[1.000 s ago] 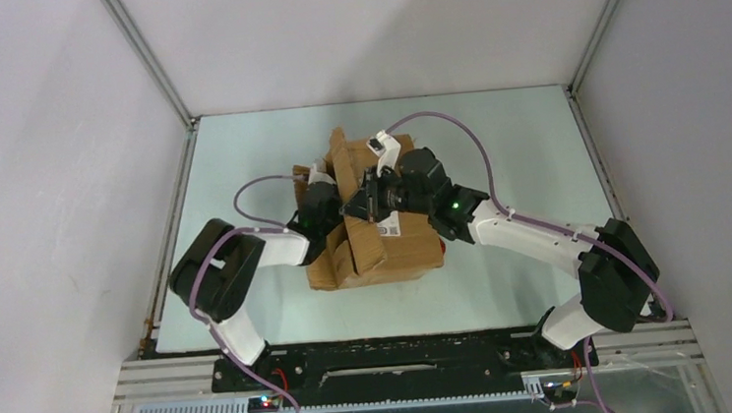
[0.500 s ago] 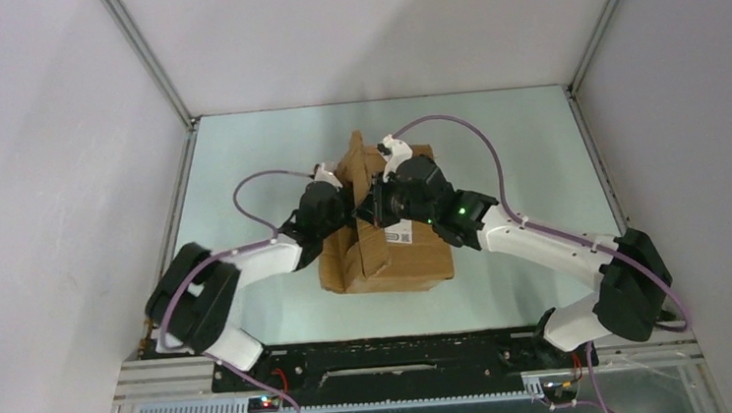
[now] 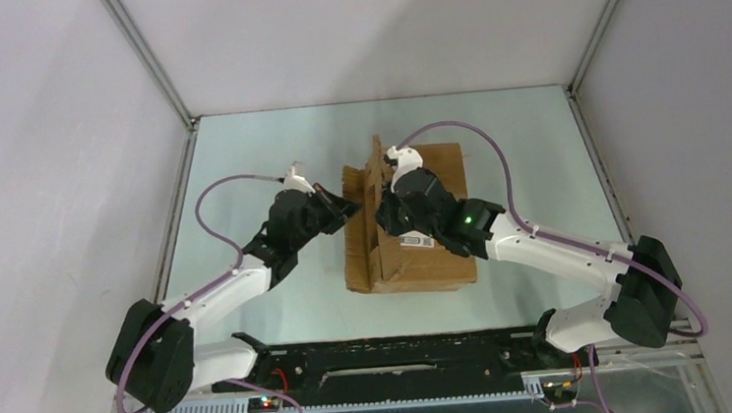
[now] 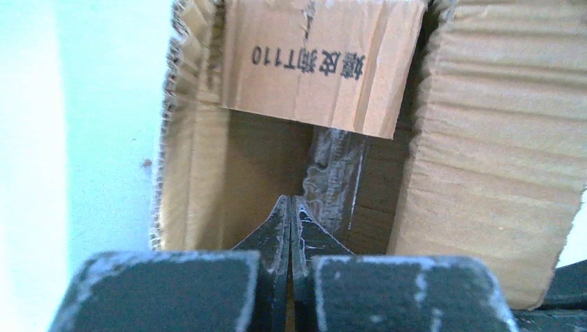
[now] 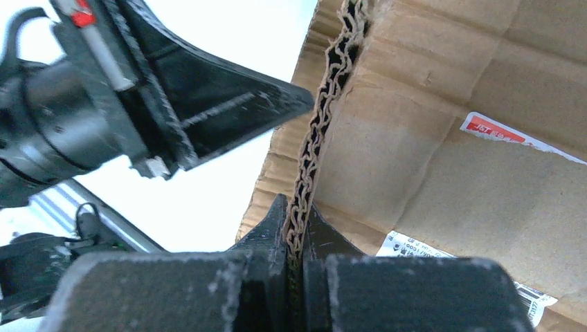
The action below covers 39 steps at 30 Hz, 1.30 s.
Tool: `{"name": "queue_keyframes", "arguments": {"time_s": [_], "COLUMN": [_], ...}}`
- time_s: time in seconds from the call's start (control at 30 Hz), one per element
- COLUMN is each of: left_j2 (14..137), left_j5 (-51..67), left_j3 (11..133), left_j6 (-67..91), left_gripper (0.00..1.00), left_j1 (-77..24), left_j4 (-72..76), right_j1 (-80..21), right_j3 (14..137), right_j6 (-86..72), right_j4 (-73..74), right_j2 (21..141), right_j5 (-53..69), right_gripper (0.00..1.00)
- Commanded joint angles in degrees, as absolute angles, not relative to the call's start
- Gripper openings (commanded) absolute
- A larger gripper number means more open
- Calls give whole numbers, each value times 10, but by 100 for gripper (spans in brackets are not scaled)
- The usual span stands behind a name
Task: Unpack the express box
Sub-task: Pick up the express box from the center of the board.
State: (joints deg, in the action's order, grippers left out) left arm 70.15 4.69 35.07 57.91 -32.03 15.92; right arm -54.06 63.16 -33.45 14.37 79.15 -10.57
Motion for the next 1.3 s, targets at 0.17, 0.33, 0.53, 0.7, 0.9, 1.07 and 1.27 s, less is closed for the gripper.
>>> {"name": "queue_keyframes", "arguments": {"time_s": [0.17, 0.33, 0.53, 0.7, 0.9, 1.07, 1.27], "left_j2": [664, 745, 701, 671, 680, 674, 638], "left_j5": [47, 163, 168, 169, 185, 190, 168], "left_j3": [342, 351, 330, 314, 293, 260, 248], "left_j6": [550, 575, 570, 598, 645, 693, 708], "left_gripper": [0, 2, 56, 69, 75, 75, 75], "left_j1": [-294, -294, -310, -308, -314, -314, -319], "left_j4": [131, 184, 183, 178, 274, 343, 332], "right_j1": [-571, -598, -580, -554, -513, -517, -487], "right_j3": [687, 772, 794, 793, 775, 775, 767], "right_j6": [-262, -246, -261, -274, -309, -307, -287], "right_j4": [290, 343, 341, 306, 268, 284, 336], "right_j2": [794, 859, 891, 869, 845, 789, 731], "right_j5": [-252, -306, -253, -152, -49, -73, -117], "right_gripper": [0, 0, 19, 52, 54, 59, 63]}}
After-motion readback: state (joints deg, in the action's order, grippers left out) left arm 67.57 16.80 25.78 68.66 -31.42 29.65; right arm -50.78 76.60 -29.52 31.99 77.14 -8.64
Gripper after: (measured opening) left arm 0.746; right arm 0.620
